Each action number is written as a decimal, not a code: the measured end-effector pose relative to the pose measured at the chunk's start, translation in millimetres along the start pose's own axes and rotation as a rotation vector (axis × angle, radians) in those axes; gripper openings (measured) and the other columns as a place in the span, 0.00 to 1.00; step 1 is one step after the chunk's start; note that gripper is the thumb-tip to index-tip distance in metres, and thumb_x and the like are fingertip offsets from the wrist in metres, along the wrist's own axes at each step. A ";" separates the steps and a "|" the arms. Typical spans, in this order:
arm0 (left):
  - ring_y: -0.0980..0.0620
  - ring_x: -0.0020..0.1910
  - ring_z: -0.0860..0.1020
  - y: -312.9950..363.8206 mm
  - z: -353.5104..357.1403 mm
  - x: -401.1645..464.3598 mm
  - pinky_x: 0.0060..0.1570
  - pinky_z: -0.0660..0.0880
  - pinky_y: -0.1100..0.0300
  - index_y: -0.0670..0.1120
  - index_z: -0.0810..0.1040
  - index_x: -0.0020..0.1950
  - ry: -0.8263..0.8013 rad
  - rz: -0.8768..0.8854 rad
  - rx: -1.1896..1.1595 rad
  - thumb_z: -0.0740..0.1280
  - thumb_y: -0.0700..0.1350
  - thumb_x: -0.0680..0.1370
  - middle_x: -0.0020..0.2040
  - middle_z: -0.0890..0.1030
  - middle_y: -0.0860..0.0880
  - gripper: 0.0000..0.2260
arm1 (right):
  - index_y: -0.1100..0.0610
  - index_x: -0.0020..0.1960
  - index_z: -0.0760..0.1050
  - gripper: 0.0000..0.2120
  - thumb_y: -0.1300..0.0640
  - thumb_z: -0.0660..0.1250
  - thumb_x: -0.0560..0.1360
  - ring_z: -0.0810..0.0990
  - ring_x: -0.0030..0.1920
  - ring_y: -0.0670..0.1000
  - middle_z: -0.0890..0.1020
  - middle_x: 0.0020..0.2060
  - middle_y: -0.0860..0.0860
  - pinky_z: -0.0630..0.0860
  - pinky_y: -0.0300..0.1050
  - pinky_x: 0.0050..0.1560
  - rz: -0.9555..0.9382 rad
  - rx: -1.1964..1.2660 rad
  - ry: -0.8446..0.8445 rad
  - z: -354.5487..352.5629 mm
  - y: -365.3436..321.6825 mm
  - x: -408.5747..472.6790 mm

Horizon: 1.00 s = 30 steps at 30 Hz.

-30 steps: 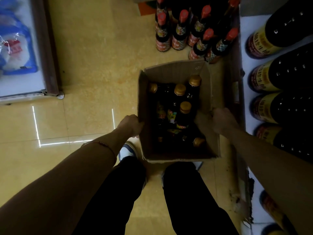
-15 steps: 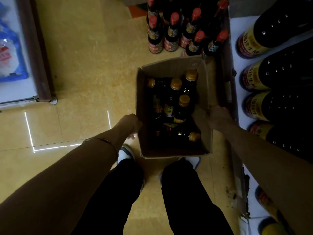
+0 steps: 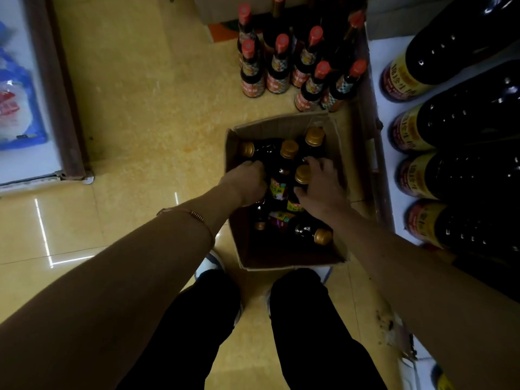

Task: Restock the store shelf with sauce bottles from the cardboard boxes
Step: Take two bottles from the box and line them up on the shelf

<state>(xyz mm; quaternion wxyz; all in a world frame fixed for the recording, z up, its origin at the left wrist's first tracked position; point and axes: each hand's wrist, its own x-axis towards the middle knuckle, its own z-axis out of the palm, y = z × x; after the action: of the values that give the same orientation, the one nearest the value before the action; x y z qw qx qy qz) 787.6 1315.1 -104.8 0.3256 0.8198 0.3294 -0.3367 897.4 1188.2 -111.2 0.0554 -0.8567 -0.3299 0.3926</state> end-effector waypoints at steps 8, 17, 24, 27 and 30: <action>0.41 0.68 0.69 8.8 22.0 82.9 0.62 0.67 0.54 0.38 0.61 0.73 -0.075 0.002 -0.034 0.60 0.46 0.81 0.69 0.70 0.39 0.23 | 0.56 0.76 0.60 0.30 0.54 0.67 0.77 0.69 0.69 0.59 0.66 0.71 0.57 0.67 0.49 0.66 0.191 0.342 0.067 42.8 18.4 45.9; 0.48 0.62 0.74 0.2 55.5 132.1 0.58 0.73 0.57 0.47 0.67 0.71 0.113 -0.123 -0.599 0.72 0.39 0.71 0.63 0.76 0.47 0.30 | 0.54 0.68 0.70 0.26 0.59 0.74 0.72 0.73 0.61 0.48 0.77 0.60 0.49 0.66 0.38 0.54 0.297 0.760 0.081 82.0 45.7 68.3; 0.54 0.54 0.74 -8.6 92.8 108.3 0.57 0.70 0.60 0.46 0.73 0.59 0.120 0.014 -0.811 0.75 0.40 0.71 0.52 0.77 0.51 0.20 | 0.59 0.62 0.76 0.22 0.60 0.76 0.70 0.76 0.55 0.47 0.79 0.53 0.49 0.68 0.32 0.48 0.249 0.797 0.067 105.1 61.2 50.7; 0.52 0.56 0.76 -3.0 97.5 92.1 0.58 0.73 0.57 0.44 0.76 0.60 0.233 0.032 -0.743 0.77 0.47 0.70 0.56 0.79 0.49 0.21 | 0.61 0.61 0.78 0.21 0.61 0.76 0.69 0.76 0.55 0.47 0.80 0.52 0.50 0.66 0.30 0.45 0.183 0.680 0.154 103.3 60.4 29.2; 0.54 0.54 0.77 12.3 81.0 62.5 0.58 0.74 0.57 0.46 0.77 0.57 0.338 0.031 -0.762 0.76 0.49 0.70 0.55 0.80 0.51 0.18 | 0.61 0.60 0.78 0.21 0.61 0.77 0.69 0.74 0.53 0.45 0.77 0.48 0.46 0.66 0.28 0.46 0.150 0.676 0.233 82.3 58.1 3.1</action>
<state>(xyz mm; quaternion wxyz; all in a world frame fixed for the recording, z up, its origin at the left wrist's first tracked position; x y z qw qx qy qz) 804.3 1266.9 -194.3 0.5520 0.6892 0.4669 -0.0465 870.9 1131.5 -190.2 0.3436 -0.8508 -0.1090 0.3824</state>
